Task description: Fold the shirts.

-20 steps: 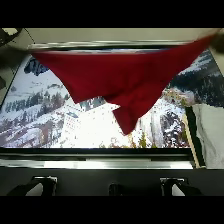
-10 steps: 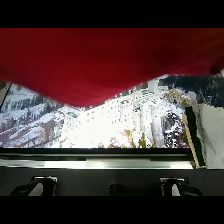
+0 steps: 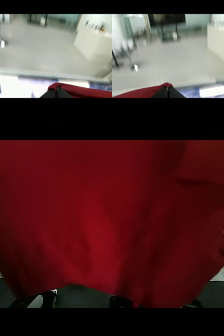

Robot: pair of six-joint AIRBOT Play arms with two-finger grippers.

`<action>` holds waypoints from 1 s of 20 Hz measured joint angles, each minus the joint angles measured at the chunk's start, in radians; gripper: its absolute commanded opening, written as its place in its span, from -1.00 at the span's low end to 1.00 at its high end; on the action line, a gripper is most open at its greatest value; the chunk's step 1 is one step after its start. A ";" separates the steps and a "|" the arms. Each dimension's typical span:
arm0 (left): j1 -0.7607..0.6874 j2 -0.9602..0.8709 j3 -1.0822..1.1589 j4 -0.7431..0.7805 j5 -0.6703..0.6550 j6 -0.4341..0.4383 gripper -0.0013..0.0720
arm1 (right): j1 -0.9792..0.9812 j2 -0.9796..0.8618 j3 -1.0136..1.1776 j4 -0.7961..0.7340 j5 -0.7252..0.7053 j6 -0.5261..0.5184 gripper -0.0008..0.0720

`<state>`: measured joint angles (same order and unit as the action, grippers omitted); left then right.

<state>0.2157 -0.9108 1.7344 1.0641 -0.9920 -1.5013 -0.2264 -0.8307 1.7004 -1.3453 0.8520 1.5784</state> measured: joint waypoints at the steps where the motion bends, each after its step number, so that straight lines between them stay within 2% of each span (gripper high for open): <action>1: 0.000 -0.034 -0.067 0.007 0.002 0.000 -0.90 | 0.000 -0.072 -0.002 -0.001 0.039 0.000 -0.89; 4: -0.010 -0.191 -0.241 0.016 0.038 0.018 -0.90 | 0.001 -0.339 -0.008 0.027 0.097 0.013 -0.88; 8: -0.043 -0.457 -0.325 0.017 0.108 0.032 -0.90 | 0.001 -0.692 -0.010 0.183 0.050 0.116 -0.88; 12: -0.064 -0.632 -0.336 -0.045 0.201 0.035 -0.89 | 0.021 -0.890 -0.010 0.383 -0.039 0.167 -0.88; 15: -0.080 -0.700 -0.338 -0.075 0.208 0.035 -0.88 | 0.058 -0.963 -0.010 0.422 -0.072 0.160 -0.87; 16: -0.086 -0.715 -0.338 -0.080 0.195 0.035 -0.60 | 0.071 -0.975 -0.010 0.425 -0.079 0.156 -0.62; 17: -0.090 -0.724 -0.338 -0.085 0.173 0.035 -0.11 | 0.080 -0.982 -0.010 0.425 -0.079 0.154 0.11; 18: -0.087 -0.731 -0.330 -0.092 0.143 0.035 0.17 | 0.082 -0.980 -0.008 0.430 -0.071 0.150 0.48; 20: -0.063 -0.738 -0.300 -0.095 0.029 0.040 0.16 | 0.063 -0.950 -0.003 0.426 -0.038 0.123 0.49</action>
<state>0.1532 -1.6485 1.4342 0.9688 -0.9627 -1.4609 -0.1635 -1.7805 1.6970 -0.9192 0.8143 1.7012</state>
